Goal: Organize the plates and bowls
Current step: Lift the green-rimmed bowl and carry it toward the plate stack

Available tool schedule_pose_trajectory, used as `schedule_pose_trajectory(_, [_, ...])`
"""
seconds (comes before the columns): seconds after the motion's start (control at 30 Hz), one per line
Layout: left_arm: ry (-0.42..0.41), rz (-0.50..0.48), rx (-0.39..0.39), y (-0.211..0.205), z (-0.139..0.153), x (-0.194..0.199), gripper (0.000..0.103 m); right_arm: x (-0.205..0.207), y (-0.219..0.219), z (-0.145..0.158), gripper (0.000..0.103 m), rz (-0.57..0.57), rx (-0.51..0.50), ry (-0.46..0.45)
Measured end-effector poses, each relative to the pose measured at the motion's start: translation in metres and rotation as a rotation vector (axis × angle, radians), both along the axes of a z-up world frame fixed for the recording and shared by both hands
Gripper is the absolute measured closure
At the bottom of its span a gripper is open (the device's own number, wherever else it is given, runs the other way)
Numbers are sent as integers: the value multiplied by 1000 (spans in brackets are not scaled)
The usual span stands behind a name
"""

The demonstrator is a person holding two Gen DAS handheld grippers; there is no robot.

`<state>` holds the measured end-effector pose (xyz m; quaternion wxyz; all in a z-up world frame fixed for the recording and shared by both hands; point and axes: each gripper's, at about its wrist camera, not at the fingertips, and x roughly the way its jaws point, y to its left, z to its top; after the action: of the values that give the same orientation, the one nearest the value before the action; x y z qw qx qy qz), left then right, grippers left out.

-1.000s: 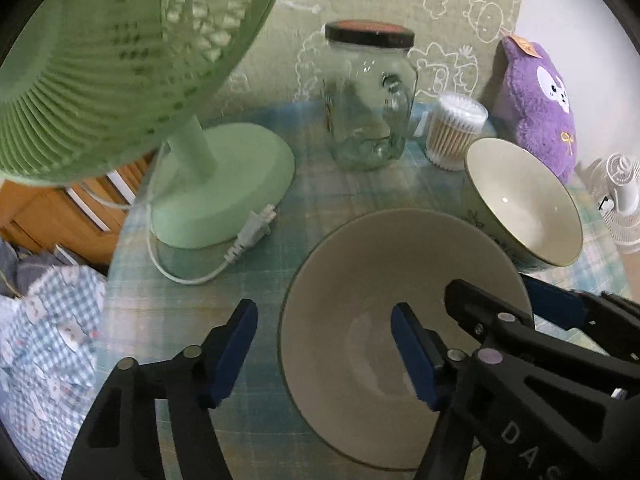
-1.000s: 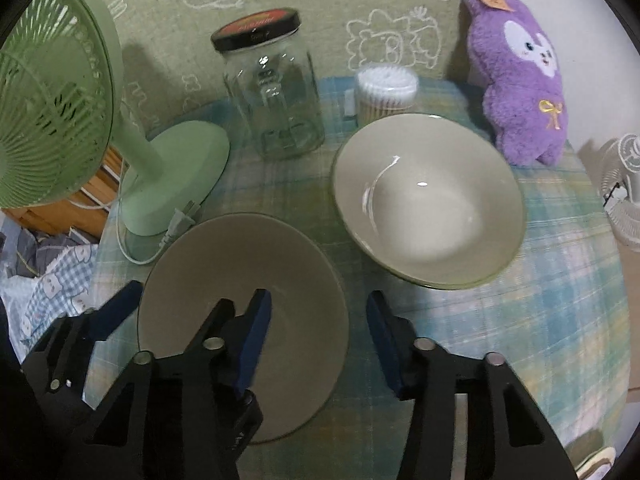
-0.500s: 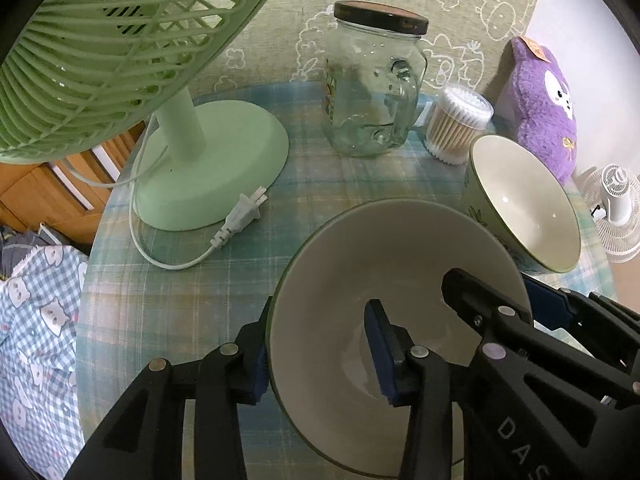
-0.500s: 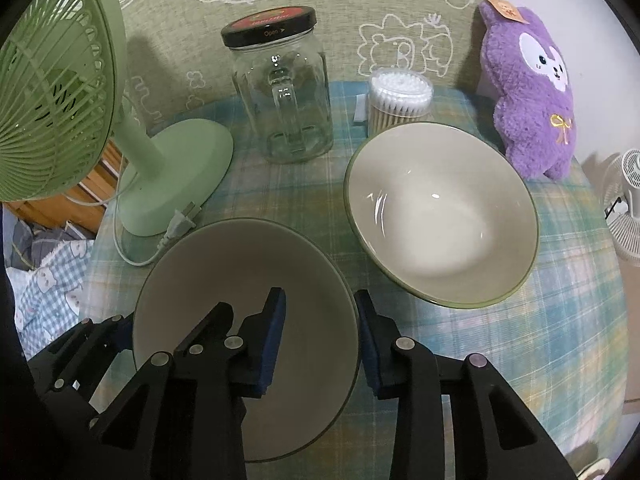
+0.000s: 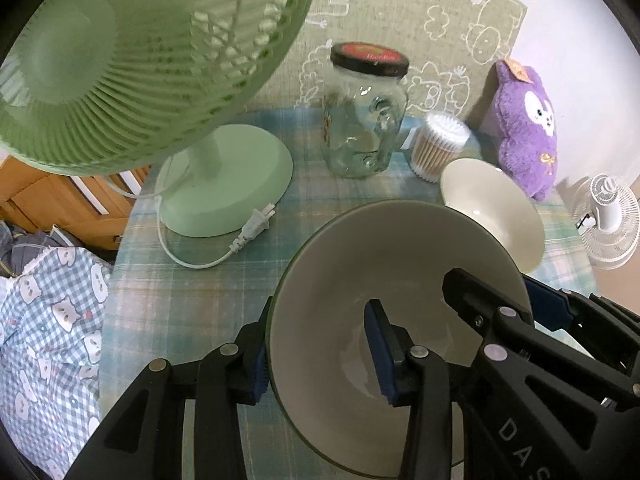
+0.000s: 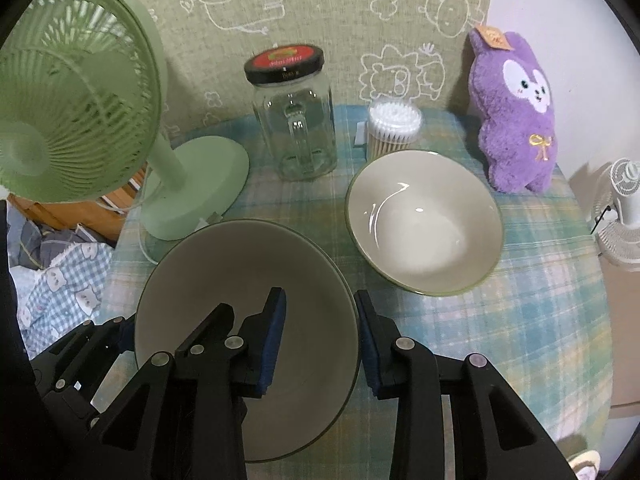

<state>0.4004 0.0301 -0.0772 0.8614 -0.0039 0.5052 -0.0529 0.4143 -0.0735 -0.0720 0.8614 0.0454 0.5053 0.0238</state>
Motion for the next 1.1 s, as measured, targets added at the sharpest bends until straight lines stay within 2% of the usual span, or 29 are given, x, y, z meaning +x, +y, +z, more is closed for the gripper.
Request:
schedule_pose_trajectory(0.3, [-41, 27, 11, -8, 40, -36, 61, -39, -8, 42, 65, 24, 11, -41])
schedule_pose_trajectory(0.67, [-73, 51, 16, -29, 76, -105, 61, -106, -28, 83, 65, 49, 18, -77])
schedule_pose_trajectory(0.9, [-76, 59, 20, -47, 80, -152, 61, -156, -46, 91, 65, 62, 20, -84])
schedule_pose_trajectory(1.1, [-47, 62, 22, -63, 68, -189, 61, -198, -62, 80, 65, 69, 19, -57])
